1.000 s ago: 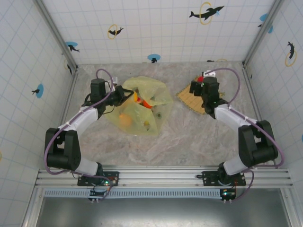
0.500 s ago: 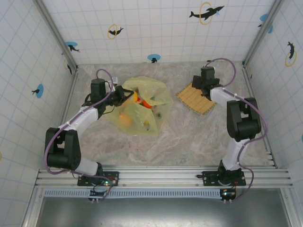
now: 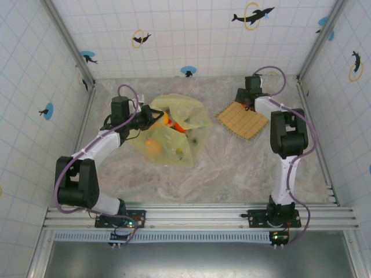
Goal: Place the fruits into the plastic bag
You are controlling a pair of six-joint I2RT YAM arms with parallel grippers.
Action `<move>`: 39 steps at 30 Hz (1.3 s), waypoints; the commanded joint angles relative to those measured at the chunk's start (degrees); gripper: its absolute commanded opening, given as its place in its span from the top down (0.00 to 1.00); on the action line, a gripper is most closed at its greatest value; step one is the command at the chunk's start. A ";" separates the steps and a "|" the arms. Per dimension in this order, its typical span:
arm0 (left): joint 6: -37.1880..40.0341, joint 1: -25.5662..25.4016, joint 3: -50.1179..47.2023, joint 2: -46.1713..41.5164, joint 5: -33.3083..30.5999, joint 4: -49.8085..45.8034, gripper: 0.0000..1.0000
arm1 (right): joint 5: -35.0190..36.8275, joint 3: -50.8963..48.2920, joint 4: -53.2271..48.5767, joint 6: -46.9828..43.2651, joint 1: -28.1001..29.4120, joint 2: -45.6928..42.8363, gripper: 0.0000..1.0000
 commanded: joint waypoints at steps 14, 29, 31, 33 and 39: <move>0.66 -0.25 -0.32 0.22 0.67 -0.39 1.00 | -2.21 8.52 -5.56 1.45 -0.75 5.62 0.35; 0.31 -0.18 -0.34 -0.40 0.69 -0.13 1.00 | -4.90 -5.71 -0.69 0.34 1.57 -12.62 0.42; 0.27 -0.24 -0.42 -0.40 0.66 -0.13 1.00 | -8.23 -12.66 3.29 -0.31 3.55 -18.75 0.42; 0.27 -0.17 -0.49 -0.40 0.48 -0.19 1.00 | -10.68 -19.55 7.14 -1.34 6.33 -24.68 0.43; 0.04 -0.17 -0.54 -0.22 0.65 0.04 1.00 | -19.53 -36.25 17.86 -4.98 17.57 -37.48 0.43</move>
